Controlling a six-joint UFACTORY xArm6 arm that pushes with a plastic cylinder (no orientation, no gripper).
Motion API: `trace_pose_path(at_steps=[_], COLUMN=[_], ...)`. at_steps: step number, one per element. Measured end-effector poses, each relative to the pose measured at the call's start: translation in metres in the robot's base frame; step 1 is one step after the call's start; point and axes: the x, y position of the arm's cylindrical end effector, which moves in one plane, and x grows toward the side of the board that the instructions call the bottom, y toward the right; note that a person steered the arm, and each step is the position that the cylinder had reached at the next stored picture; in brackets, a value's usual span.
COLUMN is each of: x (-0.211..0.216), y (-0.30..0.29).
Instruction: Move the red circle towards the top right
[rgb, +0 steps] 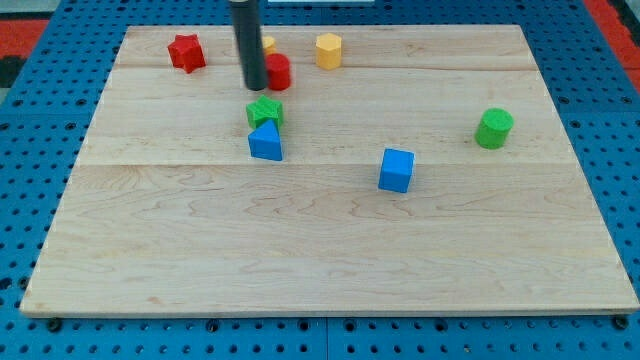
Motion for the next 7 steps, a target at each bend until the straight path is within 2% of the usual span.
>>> trace_pose_path(at_steps=[2, 3, 4, 5, 6, 7], x=[-0.021, -0.040, -0.024, 0.016, 0.026, 0.010], y=[-0.024, 0.000, 0.037, 0.066, 0.080, 0.108])
